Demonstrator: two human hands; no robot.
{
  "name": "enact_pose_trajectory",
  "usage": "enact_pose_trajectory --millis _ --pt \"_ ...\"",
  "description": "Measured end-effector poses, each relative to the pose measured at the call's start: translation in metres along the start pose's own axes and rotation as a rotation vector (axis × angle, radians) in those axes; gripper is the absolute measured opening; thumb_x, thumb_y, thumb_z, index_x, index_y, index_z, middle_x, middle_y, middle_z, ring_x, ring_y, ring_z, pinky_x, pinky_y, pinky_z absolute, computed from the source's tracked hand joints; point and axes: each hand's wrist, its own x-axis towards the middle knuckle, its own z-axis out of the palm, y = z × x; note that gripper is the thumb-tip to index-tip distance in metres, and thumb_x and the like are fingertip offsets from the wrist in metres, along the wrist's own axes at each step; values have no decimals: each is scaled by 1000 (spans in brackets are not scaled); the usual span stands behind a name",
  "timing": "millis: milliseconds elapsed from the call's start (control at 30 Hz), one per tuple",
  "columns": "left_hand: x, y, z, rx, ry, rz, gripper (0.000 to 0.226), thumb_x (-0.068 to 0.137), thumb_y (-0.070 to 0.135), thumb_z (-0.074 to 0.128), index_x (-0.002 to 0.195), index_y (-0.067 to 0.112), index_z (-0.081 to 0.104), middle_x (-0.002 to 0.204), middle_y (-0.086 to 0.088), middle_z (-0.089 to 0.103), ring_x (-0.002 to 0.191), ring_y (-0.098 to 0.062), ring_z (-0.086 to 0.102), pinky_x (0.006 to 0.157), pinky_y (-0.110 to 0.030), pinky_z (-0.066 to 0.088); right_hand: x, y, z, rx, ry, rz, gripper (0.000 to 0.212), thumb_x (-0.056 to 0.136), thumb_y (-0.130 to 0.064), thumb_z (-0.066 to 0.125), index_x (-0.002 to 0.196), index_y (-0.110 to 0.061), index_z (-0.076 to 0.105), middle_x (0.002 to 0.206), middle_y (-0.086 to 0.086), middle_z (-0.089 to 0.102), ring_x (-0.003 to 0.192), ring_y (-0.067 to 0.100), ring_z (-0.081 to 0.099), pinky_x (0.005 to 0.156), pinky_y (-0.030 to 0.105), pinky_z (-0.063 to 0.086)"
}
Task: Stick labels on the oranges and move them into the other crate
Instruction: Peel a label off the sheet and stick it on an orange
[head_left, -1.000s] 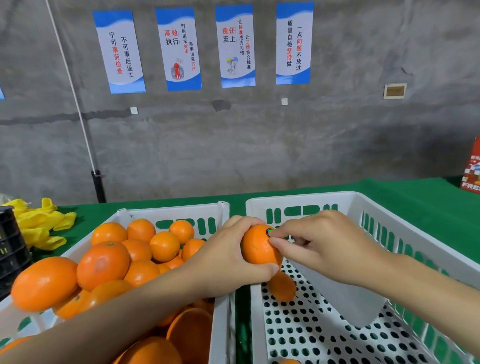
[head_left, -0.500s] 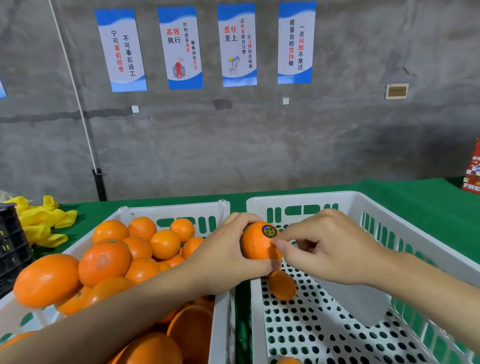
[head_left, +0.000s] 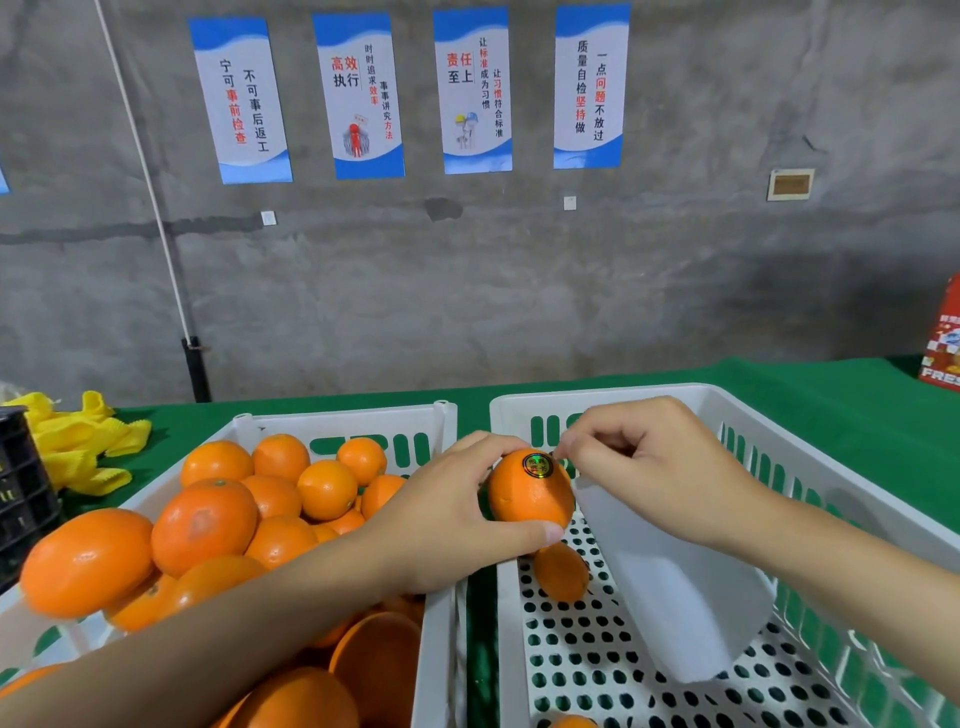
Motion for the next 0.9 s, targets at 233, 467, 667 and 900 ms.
enact_pose_trajectory --millis 233,467,667,900 --pt "-1 6 -2 -3 -217 -4 80 67 76 70 139 50 45 116 46 55 111 20 52 84 -3 46 1 6 1 35 69 32 15 91 -26 58 84 -28 71 43 -10 39 44 6 33 48 16 27" --pt "3 16 -2 239 -457 47 61 83 65 66 136 38 55 124 20 62 115 4 54 100 -23 46 -2 12 9 -51 -78 -57 15 98 -33 57 89 -41 67 44 -6 44 44 8 33 50 24 32" --pt "-3 22 -6 40 -322 114 87 81 61 73 149 61 17 157 34 21 148 3 18 123 -39 21 -1 14 11 115 -187 -55 16 99 -34 56 103 -33 72 58 4 59 50 7 43 55 24 39" --pt "-3 30 -2 -107 -155 135 9 93 26 72 95 19 76 96 9 72 95 -5 65 90 -28 51 5 20 18 308 -1 31 12 95 -29 63 90 -29 73 54 -10 52 51 4 39 52 19 35"
